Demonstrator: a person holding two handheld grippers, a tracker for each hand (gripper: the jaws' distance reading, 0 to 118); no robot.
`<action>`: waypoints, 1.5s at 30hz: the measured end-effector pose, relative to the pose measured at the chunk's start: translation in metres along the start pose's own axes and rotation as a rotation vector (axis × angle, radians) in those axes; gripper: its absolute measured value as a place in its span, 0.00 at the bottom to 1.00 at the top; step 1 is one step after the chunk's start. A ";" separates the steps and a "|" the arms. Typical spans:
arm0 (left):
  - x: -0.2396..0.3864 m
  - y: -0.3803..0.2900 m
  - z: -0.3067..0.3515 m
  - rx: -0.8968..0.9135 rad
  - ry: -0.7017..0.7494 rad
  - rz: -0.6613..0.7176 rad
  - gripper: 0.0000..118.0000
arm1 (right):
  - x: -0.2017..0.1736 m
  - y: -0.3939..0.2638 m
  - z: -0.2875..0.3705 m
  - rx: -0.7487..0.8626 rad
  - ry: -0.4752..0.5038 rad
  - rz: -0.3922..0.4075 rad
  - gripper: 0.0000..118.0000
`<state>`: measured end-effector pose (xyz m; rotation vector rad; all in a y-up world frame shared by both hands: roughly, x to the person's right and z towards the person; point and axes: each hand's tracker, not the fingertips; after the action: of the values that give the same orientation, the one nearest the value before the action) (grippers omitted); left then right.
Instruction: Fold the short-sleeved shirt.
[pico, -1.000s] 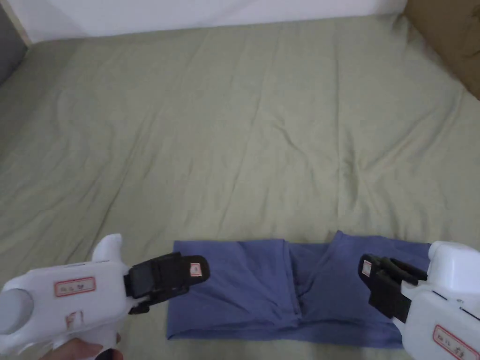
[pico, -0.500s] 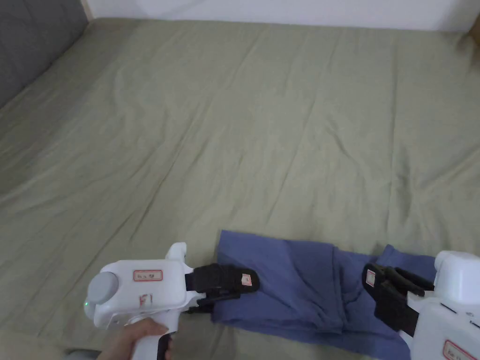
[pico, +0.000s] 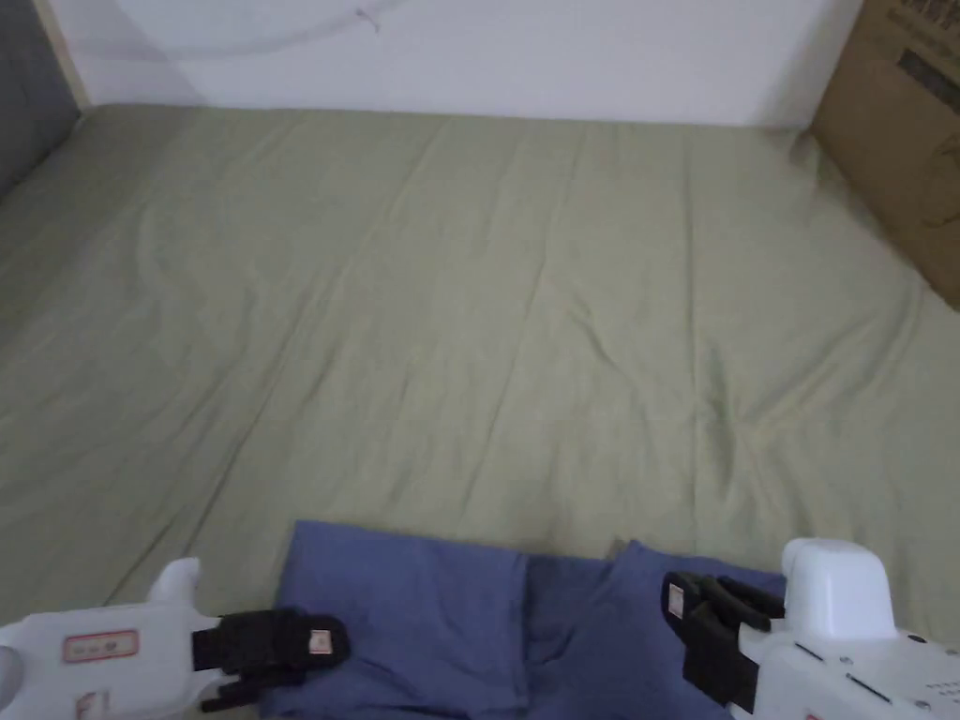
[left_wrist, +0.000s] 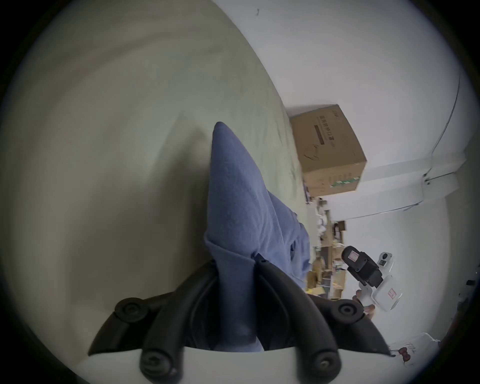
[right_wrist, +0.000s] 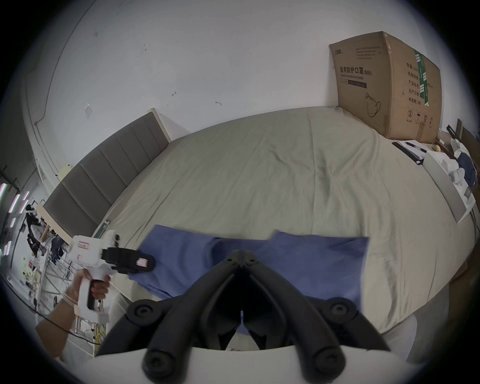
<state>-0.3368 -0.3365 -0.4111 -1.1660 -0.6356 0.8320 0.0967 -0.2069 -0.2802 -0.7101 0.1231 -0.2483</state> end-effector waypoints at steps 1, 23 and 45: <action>-0.002 0.006 0.015 0.020 0.047 -0.010 0.09 | 0.001 0.000 0.000 0.000 -0.001 -0.005 0.00; 0.213 -0.001 0.013 -0.006 0.451 -0.530 0.09 | 0.063 -0.023 0.016 0.053 -0.055 -0.144 0.00; 0.200 -0.021 -0.075 -0.141 0.323 -0.461 0.82 | 0.097 -0.050 0.021 -0.024 -0.089 -0.226 0.00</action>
<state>-0.1605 -0.2133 -0.4104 -1.1851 -0.6649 0.2052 0.1852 -0.2567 -0.2343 -0.7584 -0.0399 -0.4313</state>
